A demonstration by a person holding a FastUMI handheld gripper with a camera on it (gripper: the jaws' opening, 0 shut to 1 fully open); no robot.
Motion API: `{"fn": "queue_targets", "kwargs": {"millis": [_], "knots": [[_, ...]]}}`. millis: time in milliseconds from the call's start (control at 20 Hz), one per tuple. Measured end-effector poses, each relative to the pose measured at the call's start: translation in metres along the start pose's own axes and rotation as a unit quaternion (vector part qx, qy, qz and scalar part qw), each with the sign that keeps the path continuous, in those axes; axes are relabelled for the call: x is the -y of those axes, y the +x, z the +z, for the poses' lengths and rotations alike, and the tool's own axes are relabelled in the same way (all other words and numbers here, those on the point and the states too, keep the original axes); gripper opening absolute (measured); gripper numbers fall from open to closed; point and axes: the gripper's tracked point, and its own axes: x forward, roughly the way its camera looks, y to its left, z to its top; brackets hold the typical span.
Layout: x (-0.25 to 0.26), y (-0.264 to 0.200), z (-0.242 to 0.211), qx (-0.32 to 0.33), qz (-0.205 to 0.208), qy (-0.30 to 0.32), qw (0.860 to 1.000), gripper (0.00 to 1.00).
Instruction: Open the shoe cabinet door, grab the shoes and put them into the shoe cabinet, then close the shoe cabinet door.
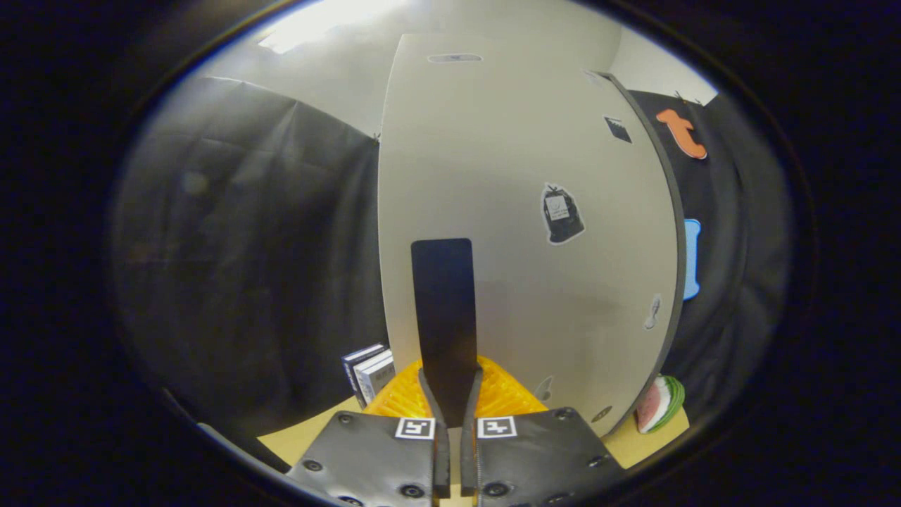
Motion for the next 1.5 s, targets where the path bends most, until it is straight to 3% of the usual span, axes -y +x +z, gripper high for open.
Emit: {"fn": "queue_targets", "kwargs": {"millis": [200,650,1500], "knots": [[0.010,-0.016,0.002,0.001,-0.013,0.005,1.000,0.08],[0.038,-0.063,0.004,0.008,-0.088,0.016,0.996,0.07],[0.098,-0.117,0.012,0.000,-0.086,0.003,0.996,0.06]]}}
